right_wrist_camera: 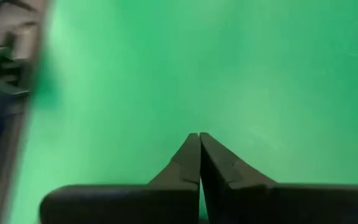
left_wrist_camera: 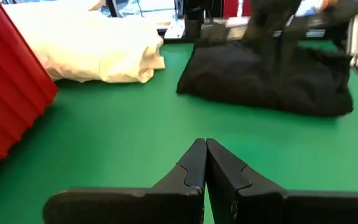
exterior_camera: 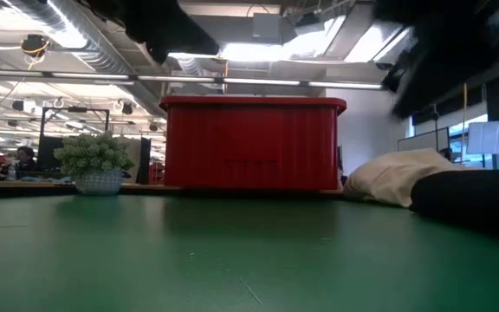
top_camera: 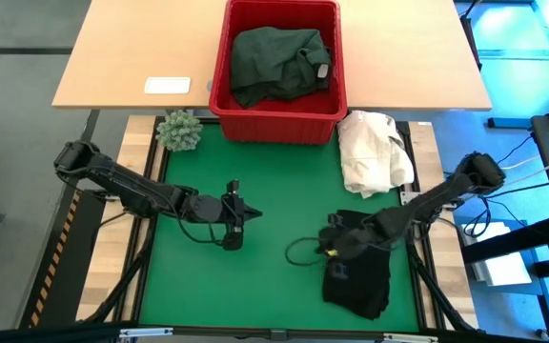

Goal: Fold laundry
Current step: Move the folded black shirt to the bottom right of the table

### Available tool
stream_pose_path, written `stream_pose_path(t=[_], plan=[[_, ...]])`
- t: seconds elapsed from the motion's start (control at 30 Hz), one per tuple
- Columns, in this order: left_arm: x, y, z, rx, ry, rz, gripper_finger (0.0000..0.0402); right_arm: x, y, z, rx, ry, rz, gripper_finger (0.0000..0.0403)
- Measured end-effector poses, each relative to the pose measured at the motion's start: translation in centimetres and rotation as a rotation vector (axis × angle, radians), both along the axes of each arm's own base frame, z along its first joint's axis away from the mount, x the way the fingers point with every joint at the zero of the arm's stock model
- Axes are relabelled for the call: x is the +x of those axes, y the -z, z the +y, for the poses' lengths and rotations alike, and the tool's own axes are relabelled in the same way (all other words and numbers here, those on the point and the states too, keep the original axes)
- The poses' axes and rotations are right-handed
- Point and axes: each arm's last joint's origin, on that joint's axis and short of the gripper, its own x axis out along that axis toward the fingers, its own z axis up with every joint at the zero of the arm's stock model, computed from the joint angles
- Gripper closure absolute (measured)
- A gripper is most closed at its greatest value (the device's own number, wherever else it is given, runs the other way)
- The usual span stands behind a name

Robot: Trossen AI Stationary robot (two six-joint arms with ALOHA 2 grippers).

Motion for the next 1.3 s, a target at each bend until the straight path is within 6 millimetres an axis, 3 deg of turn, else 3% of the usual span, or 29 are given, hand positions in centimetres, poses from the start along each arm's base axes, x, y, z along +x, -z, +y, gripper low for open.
stream_pose_path(t=[0.13,0.3,0.67,0.8,1.07,1.3], plan=[[0.0,0.2,-0.4,-0.006,0.006,0.009,0.04,1.3,2.9,0.0,0.015,-0.034,0.096,0.0403],[0.0,0.2,-0.3,-0.043,-0.036,-0.006,0.04,1.2,6.2,0.6,0.05,-0.069,0.284,0.0403],[-0.2,0.2,-1.1,-0.07,-0.015,-0.008,0.04,-3.4,5.6,3.8,0.146,-0.116,0.57,0.0403],[-0.3,0.2,-1.4,-0.07,-0.002,-0.008,0.04,-4.3,4.5,4.3,0.154,-0.103,0.55,0.0403],[-0.3,0.2,-1.3,-0.053,-0.025,-0.012,0.04,-3.2,2.7,2.5,0.012,-0.031,0.332,0.0403],[-0.2,0.2,-0.9,-0.047,-0.041,-0.011,0.04,-2.8,3.7,-2.0,-0.132,0.107,0.506,0.0403]])
